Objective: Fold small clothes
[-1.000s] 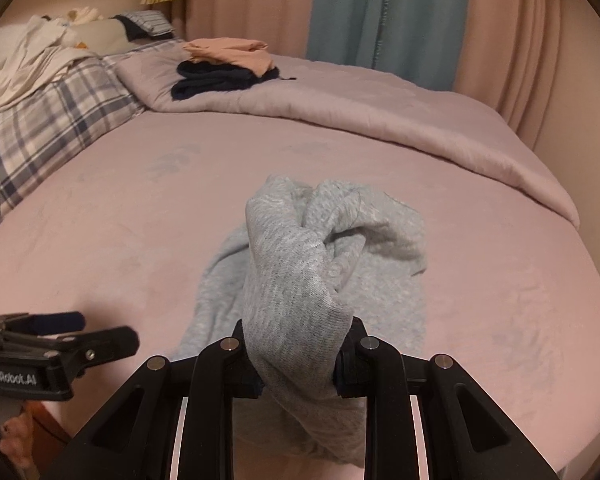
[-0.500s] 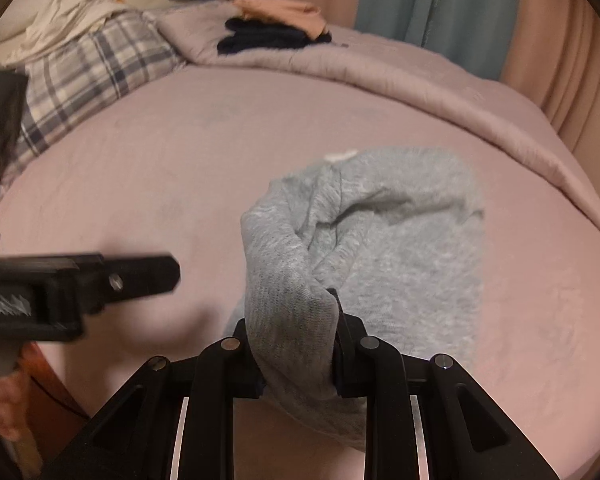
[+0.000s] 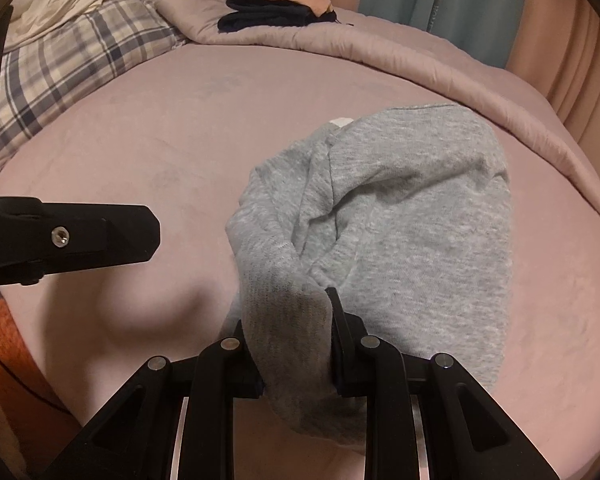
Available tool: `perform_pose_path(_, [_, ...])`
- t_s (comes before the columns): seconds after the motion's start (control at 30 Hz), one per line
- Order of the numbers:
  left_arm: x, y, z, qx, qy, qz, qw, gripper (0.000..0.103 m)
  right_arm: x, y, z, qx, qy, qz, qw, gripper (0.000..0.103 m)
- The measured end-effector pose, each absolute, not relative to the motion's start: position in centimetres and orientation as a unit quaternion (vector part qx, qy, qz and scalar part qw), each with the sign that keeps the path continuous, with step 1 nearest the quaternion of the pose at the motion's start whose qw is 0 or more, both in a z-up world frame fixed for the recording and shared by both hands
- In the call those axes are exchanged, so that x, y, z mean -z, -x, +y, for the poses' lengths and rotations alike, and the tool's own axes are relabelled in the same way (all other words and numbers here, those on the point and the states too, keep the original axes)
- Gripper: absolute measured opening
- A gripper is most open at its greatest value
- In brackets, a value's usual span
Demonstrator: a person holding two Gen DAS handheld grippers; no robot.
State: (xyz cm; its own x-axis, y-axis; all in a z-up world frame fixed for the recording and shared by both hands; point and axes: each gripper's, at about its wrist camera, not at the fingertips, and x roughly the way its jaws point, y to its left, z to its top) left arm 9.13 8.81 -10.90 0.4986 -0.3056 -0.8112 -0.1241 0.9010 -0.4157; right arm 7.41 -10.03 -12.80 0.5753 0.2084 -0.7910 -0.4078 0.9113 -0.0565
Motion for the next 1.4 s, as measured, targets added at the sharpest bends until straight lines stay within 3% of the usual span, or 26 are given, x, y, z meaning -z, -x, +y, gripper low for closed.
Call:
perform_pose_path(0.43, [9.8,-8.4,9.3,0.045,0.224,0.483,0.846,0.102,12.7,-7.6,-11.1,-0.19,0.078,0.433,0.878,0.03])
perform_pose_path(0.57, [9.5,-8.4,9.6,0.043,0.226,0.479,0.847,0.102,12.0,-7.3,-12.0,-0.221,0.037,0.442,0.869,0.044])
perform_pose_path(0.67, [8.9,-8.5,9.6,0.049,0.231,0.472,0.849,0.102,11.0,-6.8,-13.0,-0.231,0.013,0.441,0.867,0.049])
perform_pose_path(0.73, [8.5,-8.7,9.3,0.059,0.235,0.469,0.85,0.102,10.2,-6.3,-14.2,-0.234,-0.006,0.438,0.868,0.058])
perform_pose_path(0.8, [8.2,-9.0,9.0,0.07,0.238,0.466,0.849,0.102,9.1,-5.8,-15.8,-0.234,-0.03,0.426,0.873,0.078])
perform_pose_path(0.97, [8.1,-10.3,6.9,0.106,0.231,0.469,0.846,0.102,7.4,-5.6,-20.6,-0.222,-0.079,0.388,0.891,0.092])
perform_pose_path(1.4, [14.2,-14.4,-0.2,0.184,0.193,0.555,0.788,0.102,13.3,-9.4,-27.4,-0.195,-0.236,0.449,0.839,0.094])
